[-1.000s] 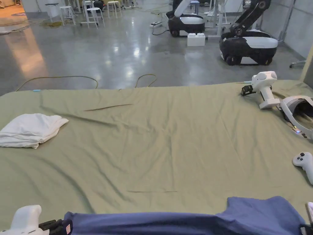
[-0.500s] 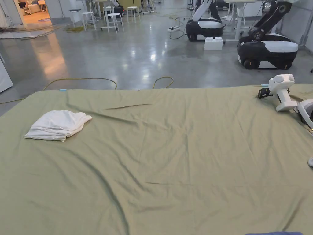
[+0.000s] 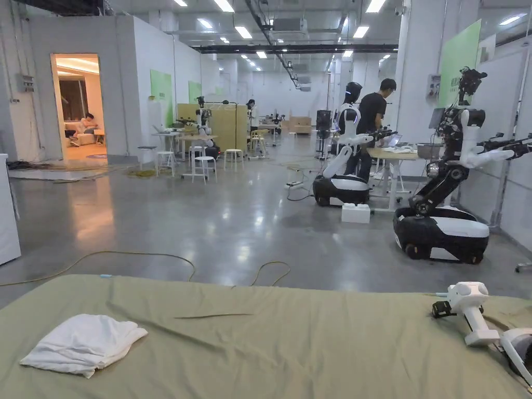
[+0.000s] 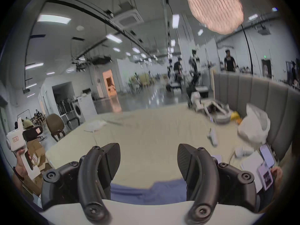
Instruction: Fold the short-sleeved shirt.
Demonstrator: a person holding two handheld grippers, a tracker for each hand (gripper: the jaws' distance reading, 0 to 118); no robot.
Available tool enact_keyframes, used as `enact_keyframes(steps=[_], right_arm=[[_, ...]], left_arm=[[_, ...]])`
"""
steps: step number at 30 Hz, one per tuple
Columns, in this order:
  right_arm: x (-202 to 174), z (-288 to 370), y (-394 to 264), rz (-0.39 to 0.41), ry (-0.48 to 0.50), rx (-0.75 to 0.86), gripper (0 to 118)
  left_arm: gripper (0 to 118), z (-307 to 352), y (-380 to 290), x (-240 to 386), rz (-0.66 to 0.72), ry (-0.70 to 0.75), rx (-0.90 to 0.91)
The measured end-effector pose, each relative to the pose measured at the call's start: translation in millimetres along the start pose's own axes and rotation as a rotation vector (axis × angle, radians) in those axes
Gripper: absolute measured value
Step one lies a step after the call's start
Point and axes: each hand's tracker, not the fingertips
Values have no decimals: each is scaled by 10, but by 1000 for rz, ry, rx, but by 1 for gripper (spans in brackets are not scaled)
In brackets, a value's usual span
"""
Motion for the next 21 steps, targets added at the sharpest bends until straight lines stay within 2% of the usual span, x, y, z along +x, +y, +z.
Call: enact_keyframes(steps=[2, 3, 4, 5, 6, 8, 11, 15, 19, 21], right_arm=[[-164, 85, 91, 44, 0, 55, 58], [-214, 121, 93, 65, 2, 72, 42], [-269, 148, 113, 82, -1, 88, 10], [-316, 167, 134, 88, -4, 87, 2], [-352, 182, 147, 98, -2, 97, 1], [-393, 208, 144, 127, 30, 105, 0], [-480, 205, 111, 174, 11, 110, 0], [-502, 173, 97, 188, 27, 91, 0], [-498, 153, 74, 177, 32, 80, 0], [-472, 157, 60, 145, 34, 73, 0]], left_arm=[[87, 108, 70, 62, 13, -21, 28], [75, 175, 110, 61, 30, -65, 47], [45, 208, 142, 71, 29, -73, 49], [17, 243, 184, 88, 22, -82, 51], [3, 276, 206, 116, 3, -87, 62], [0, 336, 237, 197, -55, -62, 115], [0, 359, 315, 192, -41, -117, 88], [0, 331, 318, 281, -76, -145, 77], [0, 301, 310, 292, -58, -192, 54], [0, 271, 259, 208, -6, -217, 22]])
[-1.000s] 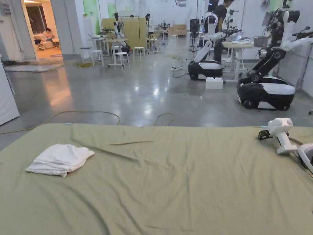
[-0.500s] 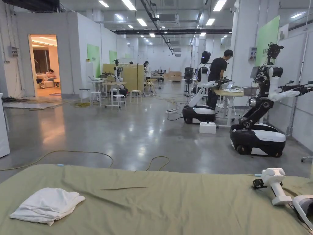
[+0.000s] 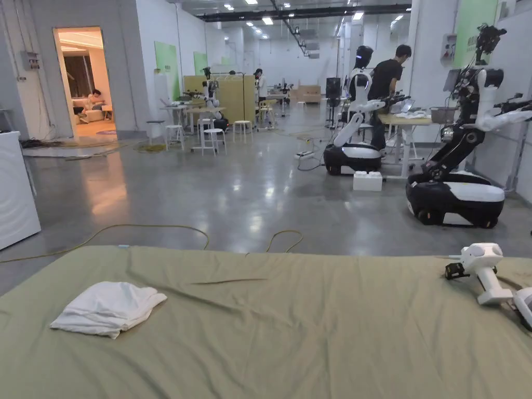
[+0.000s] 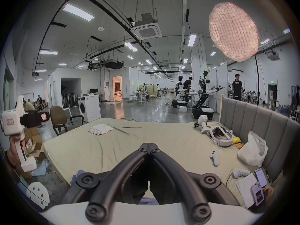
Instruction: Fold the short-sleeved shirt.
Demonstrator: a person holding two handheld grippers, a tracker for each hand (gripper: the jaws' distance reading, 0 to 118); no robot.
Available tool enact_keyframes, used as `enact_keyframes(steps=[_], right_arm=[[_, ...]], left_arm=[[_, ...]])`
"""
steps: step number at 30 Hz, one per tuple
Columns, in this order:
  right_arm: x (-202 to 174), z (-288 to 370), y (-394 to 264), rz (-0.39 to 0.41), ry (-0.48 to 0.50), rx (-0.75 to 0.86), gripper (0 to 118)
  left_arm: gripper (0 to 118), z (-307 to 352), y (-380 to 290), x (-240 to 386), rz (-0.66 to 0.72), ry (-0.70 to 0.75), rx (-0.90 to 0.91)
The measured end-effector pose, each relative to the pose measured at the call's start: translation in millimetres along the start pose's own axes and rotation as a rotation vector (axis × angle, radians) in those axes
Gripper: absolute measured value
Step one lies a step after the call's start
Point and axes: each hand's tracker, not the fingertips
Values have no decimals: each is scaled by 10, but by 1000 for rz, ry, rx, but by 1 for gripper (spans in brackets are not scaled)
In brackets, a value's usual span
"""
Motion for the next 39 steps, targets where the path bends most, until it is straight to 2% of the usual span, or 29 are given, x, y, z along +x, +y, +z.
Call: enact_keyframes(steps=[5, 6, 8, 9, 10, 11, 13, 16, 18, 20, 24, 26, 27, 28, 29, 30, 31, 33, 35, 37, 39], right_arm=[[67, 53, -128, -21, -14, -12, 0], [47, 60, -131, -26, -16, -19, 0], [86, 59, -172, -62, -2, -42, 0], [106, 57, -197, -80, 4, -46, 0], [107, 59, -210, -102, 12, -50, 0], [117, 55, -227, -120, 18, -56, 0], [124, 56, -266, -130, 14, -62, 0], [123, 66, -320, -133, 5, -85, 0], [110, 52, -326, -137, 0, -115, 0], [92, 40, -332, -136, -12, -137, 0], [19, 39, -316, -140, -24, -147, 0], [-8, 32, -307, -145, -24, -150, 0], [-22, 28, -302, -144, -22, -152, 0], [-41, 22, -301, -141, -23, -154, 0], [-58, 21, -299, -136, -25, -156, 0], [-57, 25, -295, -132, -24, -158, 0], [-60, 29, -297, -129, -23, -160, 0], [-69, 41, -308, -128, -20, -163, 0], [-56, 63, -324, -131, -19, -171, 0], [-45, 84, -348, -137, -21, -178, 0], [-4, 100, -377, -146, -18, -183, 0]], left_arm=[[0, -55, -181, -266, 122, 3, -79], [10, -104, -238, -354, 150, -2, -114], [78, -254, -470, -650, 273, -13, -192], [104, -375, -615, -846, 365, -35, -255], [112, -532, -826, -1095, 496, -62, -343], [112, -658, -1017, -1274, 601, -65, -403], [112, -838, -1485, -1600, 718, -16, -485], [112, -1052, -2117, -1987, 771, 40, -625], [112, -1149, -2375, -2117, 814, 17, -643], [112, -1217, -2515, -2073, 926, 0, -675], [111, -1222, -2591, -2024, 1126, -135, -571], [108, -1306, -2635, -1919, 1128, -173, -602], [101, -1329, -2627, -1891, 1098, -182, -614], [78, -1339, -2620, -1872, 1093, -184, -618], [48, -1381, -2625, -1850, 1106, -180, -643], [11, -1404, -2628, -1808, 1095, -138, -676], [8, -1397, -2620, -1793, 1046, -89, -673], [8, -1348, -2587, -1847, 1083, -104, -643], [8, -1213, -2427, -1889, 1077, -38, -577], [8, -1053, -2213, -1982, 1071, -74, -514], [8, -898, -1854, -2045, 985, -23, -475]])
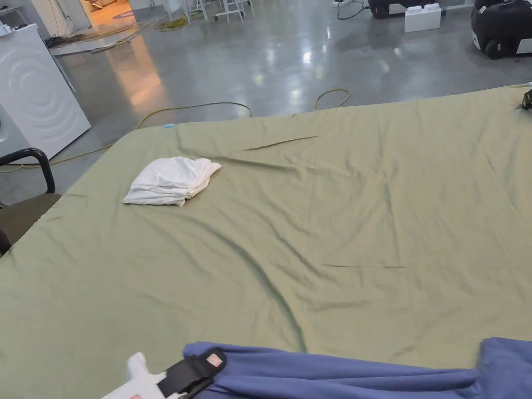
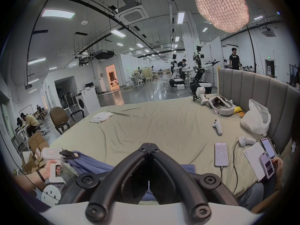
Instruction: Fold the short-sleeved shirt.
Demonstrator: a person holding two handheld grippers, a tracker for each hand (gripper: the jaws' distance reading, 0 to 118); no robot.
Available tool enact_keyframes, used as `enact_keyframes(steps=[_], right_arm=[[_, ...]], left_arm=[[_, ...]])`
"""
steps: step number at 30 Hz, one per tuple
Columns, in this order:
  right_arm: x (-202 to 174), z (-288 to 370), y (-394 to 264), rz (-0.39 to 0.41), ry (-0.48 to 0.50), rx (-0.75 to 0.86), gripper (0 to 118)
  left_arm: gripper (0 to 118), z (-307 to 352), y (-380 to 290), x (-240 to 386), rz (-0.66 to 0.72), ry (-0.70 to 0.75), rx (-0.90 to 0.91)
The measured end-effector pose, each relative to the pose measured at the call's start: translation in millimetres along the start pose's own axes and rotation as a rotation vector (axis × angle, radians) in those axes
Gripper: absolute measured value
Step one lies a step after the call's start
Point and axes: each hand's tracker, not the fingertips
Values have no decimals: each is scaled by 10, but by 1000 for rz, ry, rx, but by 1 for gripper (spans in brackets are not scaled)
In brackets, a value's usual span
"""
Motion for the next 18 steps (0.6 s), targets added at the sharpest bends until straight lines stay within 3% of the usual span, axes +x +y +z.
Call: enact_keyframes(steps=[6, 11, 16, 18], right_arm=[[106, -44, -85, -61, 24, -5, 0], [70, -46, -92, -78, 20, -6, 0], [27, 157, -61, -19, -10, 14, 0], [70, 206, -73, -29, -14, 12, 0]], left_arm=[[8, 534, 325, 647, -350, 296, 123], [8, 60, -268, 1186, -520, 159, 1], [8, -770, -1069, 1284, -529, 63, -218], [10, -1087, -1339, 1300, -550, 97, -302]])
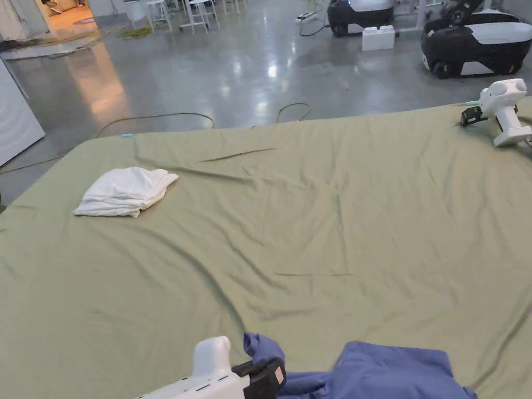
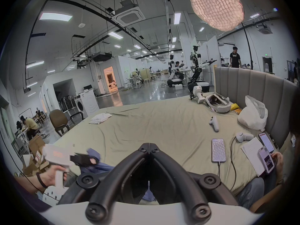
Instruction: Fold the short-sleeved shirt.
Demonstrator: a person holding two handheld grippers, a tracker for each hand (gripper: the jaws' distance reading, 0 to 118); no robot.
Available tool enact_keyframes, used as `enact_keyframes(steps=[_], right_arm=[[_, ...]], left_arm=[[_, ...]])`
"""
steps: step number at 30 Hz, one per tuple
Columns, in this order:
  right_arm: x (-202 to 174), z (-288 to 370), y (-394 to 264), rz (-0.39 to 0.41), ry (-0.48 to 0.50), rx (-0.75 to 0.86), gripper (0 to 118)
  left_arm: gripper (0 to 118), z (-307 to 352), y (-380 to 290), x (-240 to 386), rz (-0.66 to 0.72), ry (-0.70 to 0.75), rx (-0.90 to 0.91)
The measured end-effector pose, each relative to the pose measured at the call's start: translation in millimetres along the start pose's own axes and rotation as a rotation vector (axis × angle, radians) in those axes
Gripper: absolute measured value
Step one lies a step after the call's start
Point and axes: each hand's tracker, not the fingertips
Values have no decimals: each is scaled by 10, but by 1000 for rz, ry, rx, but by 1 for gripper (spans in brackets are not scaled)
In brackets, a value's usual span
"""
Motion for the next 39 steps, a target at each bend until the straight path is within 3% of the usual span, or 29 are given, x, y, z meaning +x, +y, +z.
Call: enact_keyframes(steps=[2, 3, 4, 5, 9, 10, 11, 12, 13, 14, 17, 19, 20, 24, 25, 27, 28, 33, 37, 39], right_arm=[[59, 29, -22, -14, -10, -11, 0], [70, 42, -33, -16, -21, -12, 0], [82, 55, -39, -19, -30, -14, 0], [96, 68, -46, -24, -36, -16, 0], [251, 98, -141, -59, -36, -25, 0], [286, 80, -167, -71, -33, -34, 0], [300, 56, -187, -78, -31, -44, 0], [302, 36, -203, -81, -32, -53, 0], [288, 13, -218, -82, -35, -59, 0], [276, 1, -228, -82, -33, -64, 0], [223, 16, -237, -80, -21, -67, 0], [203, 20, -236, -72, -15, -74, 0], [192, 25, -240, -62, -20, -80, 0], [252, 28, -308, -57, -25, -105, 0], [274, 12, -334, -68, -20, -113, 0], [294, -17, -356, -76, -19, -117, 0], [299, -33, -363, -84, -19, -117, 0], [299, -145, -410, -158, 52, -131, 0], [217, -179, -392, -105, 47, -141, 0], [198, -170, -374, -93, 46, -135, 0]], left_arm=[[23, -309, -92, 10, -35, -22, -83], [43, -380, -100, 15, -43, -17, -90], [77, -402, -75, 10, -32, -13, -80], [90, -372, -41, -1, -23, -7, -77], [88, 37, 82, -191, 102, -153, 64], [82, 94, 107, -187, 120, -135, 79], [68, 90, 102, -216, 109, -124, 67], [42, 35, 77, -247, 104, -123, 62], [7, -66, 32, -264, 107, -106, 38], [5, -208, -20, -154, 117, -77, -6], [5, -756, -244, -169, 125, -123, -184], [4, -1083, -461, -35, -2, 8, -272], [4, -976, -459, -19, -35, -27, -181], [8, -522, -188, -62, -18, -89, -189], [26, -310, -159, -99, -59, -86, -149], [80, 52, -49, -278, -58, -45, -87], [96, 231, -1, -444, 0, -37, -43], [94, 636, 60, -1413, 444, -61, 91], [93, 335, -118, -1624, 481, -87, 28], [78, 117, -228, -1532, 474, -80, 7]])
